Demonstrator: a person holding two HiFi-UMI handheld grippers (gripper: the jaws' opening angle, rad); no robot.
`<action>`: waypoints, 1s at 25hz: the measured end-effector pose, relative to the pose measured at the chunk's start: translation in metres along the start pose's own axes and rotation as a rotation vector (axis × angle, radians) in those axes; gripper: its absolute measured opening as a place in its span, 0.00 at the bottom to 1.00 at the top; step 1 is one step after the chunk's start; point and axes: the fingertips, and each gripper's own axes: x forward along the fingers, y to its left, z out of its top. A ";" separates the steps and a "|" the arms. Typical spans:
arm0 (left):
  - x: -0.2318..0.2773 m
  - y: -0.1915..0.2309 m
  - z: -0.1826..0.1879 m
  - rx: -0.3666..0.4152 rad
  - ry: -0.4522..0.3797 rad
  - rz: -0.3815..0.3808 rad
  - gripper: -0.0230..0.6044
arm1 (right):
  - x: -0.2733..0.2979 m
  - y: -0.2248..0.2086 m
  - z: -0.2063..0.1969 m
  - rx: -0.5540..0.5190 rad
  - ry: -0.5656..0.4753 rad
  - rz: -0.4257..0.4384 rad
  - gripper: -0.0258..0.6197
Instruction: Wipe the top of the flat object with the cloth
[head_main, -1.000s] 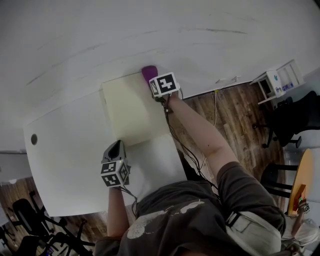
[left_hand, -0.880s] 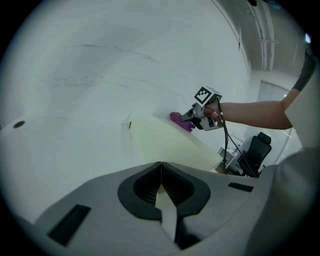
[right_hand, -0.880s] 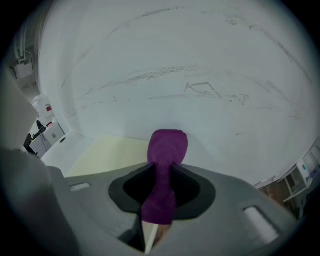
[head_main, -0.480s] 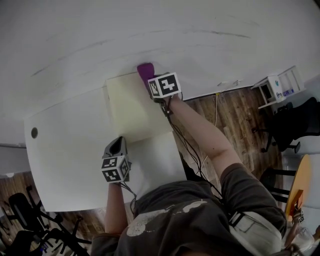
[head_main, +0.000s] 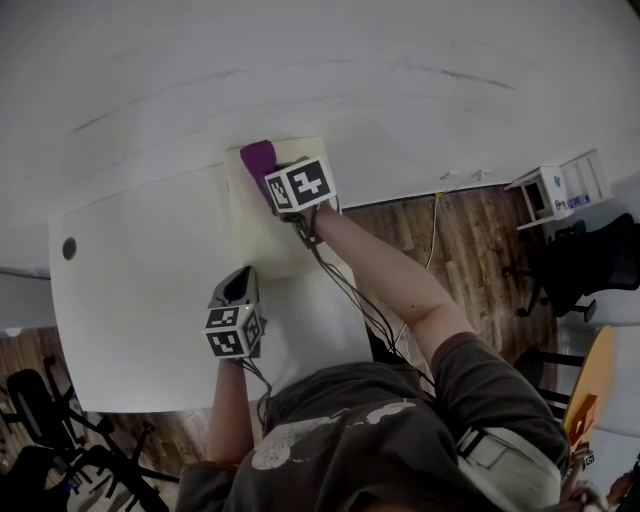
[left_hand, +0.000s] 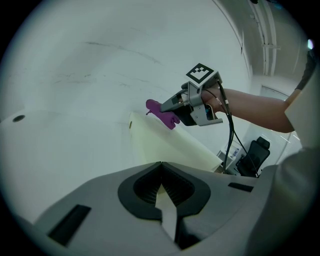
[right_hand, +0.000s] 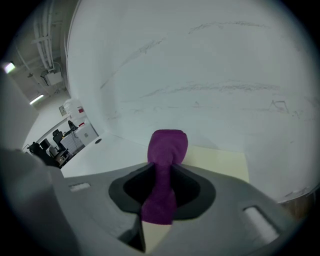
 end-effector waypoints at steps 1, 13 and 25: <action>0.000 0.000 0.000 -0.001 -0.001 -0.001 0.05 | 0.005 0.006 -0.002 0.001 0.013 0.011 0.19; 0.001 0.003 0.000 -0.008 -0.003 -0.013 0.05 | 0.039 0.052 -0.018 -0.012 0.074 0.053 0.19; 0.000 0.004 0.002 -0.009 -0.011 -0.010 0.05 | 0.042 0.062 -0.022 -0.080 0.067 0.069 0.19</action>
